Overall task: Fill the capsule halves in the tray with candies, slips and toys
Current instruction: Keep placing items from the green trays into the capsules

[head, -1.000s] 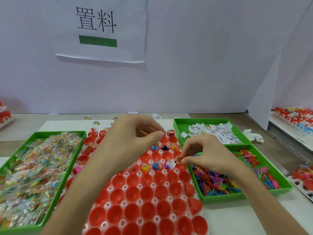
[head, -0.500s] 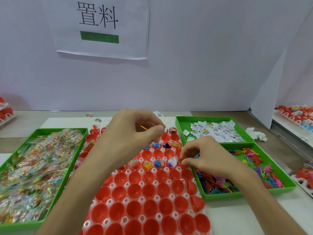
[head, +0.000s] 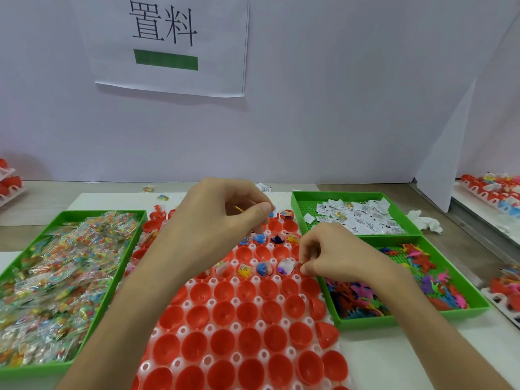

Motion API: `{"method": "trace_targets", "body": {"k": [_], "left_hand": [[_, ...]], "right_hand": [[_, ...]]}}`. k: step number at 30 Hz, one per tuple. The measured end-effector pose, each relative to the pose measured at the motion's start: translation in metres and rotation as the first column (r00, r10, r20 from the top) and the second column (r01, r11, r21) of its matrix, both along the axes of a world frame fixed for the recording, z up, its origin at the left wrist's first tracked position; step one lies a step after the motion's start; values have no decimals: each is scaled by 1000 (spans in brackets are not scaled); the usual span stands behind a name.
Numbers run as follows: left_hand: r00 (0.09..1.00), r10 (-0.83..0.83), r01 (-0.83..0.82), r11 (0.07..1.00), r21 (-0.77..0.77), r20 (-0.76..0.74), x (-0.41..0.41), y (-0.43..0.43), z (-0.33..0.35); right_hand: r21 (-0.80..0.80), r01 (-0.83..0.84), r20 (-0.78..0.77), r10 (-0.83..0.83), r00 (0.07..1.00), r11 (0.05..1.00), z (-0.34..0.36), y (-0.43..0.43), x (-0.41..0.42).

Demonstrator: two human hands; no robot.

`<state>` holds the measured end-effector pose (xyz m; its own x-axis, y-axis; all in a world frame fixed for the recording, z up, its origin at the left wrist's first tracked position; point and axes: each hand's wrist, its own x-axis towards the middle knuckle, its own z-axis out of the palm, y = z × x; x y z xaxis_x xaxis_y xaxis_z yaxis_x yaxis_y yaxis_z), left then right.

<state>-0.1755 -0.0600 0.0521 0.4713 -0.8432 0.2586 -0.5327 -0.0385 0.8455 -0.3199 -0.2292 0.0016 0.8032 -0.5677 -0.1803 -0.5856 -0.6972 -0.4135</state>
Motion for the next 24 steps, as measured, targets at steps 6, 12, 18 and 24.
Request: {"method": "trace_targets", "body": {"k": [6,12,18,24], "left_hand": [[1000,-1,1,1000,-7,7,-1,1,1],[1000,-1,2,1000,-15,28,-2,3,3],[1000,-20,21,999,-37,21,-1,5,6],[999,-30,32,999,-41,32,-2,6,8]], "right_hand": [[123,99,-121,-84,989,988,10,-4,21],[97,108,-234,-82,969,989,13,-3,35],[122,51,-216,-24,976,991,20,-6,28],[87,22,-107,-12,994,996,15,-6,15]]}}
